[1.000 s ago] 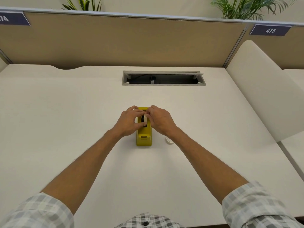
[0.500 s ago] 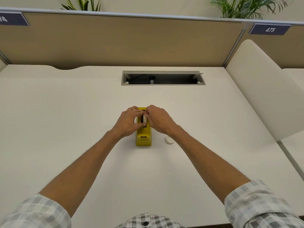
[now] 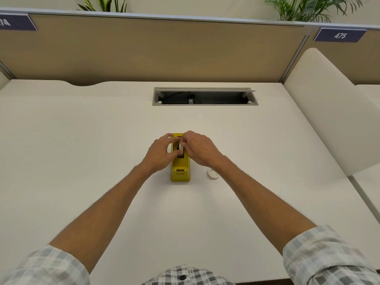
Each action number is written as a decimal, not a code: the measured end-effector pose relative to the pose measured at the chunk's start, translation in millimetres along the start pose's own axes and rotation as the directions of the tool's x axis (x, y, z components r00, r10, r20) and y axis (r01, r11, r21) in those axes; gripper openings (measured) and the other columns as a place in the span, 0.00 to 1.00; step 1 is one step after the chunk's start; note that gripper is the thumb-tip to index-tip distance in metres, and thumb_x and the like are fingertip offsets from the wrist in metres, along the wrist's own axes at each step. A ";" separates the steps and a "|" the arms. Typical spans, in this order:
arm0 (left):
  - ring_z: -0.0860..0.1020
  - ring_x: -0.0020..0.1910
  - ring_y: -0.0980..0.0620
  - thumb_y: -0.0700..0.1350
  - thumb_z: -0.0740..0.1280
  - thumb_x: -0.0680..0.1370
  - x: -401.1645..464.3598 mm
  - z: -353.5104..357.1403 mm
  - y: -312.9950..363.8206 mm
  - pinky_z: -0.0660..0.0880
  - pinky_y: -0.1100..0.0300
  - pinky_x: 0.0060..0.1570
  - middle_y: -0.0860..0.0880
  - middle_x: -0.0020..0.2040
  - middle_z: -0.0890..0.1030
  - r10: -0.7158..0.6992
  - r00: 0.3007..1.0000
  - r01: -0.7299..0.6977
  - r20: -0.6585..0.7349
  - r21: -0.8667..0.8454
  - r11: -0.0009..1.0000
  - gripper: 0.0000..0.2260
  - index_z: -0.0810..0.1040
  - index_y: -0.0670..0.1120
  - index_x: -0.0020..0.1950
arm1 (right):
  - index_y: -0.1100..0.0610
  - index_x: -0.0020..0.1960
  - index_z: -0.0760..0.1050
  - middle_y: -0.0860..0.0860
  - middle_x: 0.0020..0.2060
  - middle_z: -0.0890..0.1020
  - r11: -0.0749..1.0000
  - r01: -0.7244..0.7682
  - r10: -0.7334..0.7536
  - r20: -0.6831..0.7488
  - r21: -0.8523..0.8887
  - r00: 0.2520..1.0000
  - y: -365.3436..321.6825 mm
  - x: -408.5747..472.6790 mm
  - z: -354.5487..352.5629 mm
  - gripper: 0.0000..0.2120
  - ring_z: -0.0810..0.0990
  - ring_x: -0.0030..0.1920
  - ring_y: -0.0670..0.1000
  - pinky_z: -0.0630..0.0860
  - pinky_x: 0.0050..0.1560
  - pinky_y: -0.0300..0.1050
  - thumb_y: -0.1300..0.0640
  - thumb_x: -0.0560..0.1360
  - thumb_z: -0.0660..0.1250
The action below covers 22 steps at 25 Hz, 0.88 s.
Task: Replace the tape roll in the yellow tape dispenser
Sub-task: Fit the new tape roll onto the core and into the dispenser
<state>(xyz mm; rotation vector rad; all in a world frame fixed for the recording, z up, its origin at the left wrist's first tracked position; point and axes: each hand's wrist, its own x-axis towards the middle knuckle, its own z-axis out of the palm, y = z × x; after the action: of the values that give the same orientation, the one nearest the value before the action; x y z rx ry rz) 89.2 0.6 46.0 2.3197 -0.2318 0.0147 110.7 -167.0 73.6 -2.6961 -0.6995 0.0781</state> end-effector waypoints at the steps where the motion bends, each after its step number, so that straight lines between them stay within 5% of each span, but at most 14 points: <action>1: 0.74 0.57 0.51 0.52 0.69 0.75 -0.9 -0.1 0.8 0.69 0.59 0.52 0.54 0.64 0.75 0.009 1.000 -0.009 -0.008 -0.018 1.000 0.16 0.77 0.55 0.63 | 0.57 0.56 0.74 0.52 0.50 0.79 1.000 -0.002 0.002 -0.004 0.011 1.000 0.1 -0.7 -0.3 0.09 0.78 0.46 0.54 0.77 0.47 0.52 0.54 0.83 0.57; 11: 0.72 0.55 0.56 0.53 0.70 0.75 0.4 -1.6 0.7 0.70 0.59 0.50 0.54 0.59 0.77 0.025 1.000 -0.025 0.005 -0.014 1.000 0.14 0.79 0.56 0.60 | 0.56 0.53 0.77 0.51 0.49 0.81 0.992 -0.018 0.018 -0.004 0.122 1.000 0.4 -4.2 -6.4 0.11 0.79 0.47 0.52 0.78 0.50 0.52 0.51 0.79 0.61; 22: 0.73 0.55 0.54 0.52 0.70 0.75 1.2 -2.3 -0.1 0.66 0.62 0.48 0.53 0.59 0.77 0.033 0.999 -0.033 0.012 0.028 0.999 0.14 0.79 0.57 0.60 | 0.56 0.54 0.77 0.51 0.51 0.79 0.999 0.014 -0.012 -0.053 0.036 0.999 -4.8 -3.6 -7.3 0.08 0.79 0.48 0.53 0.77 0.48 0.49 0.55 0.81 0.61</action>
<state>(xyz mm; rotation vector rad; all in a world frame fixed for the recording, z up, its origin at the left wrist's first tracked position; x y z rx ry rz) 90.5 2.2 47.7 2.3446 -0.2770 0.0214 106.3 -167.2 82.0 -2.6486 -0.6932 0.0159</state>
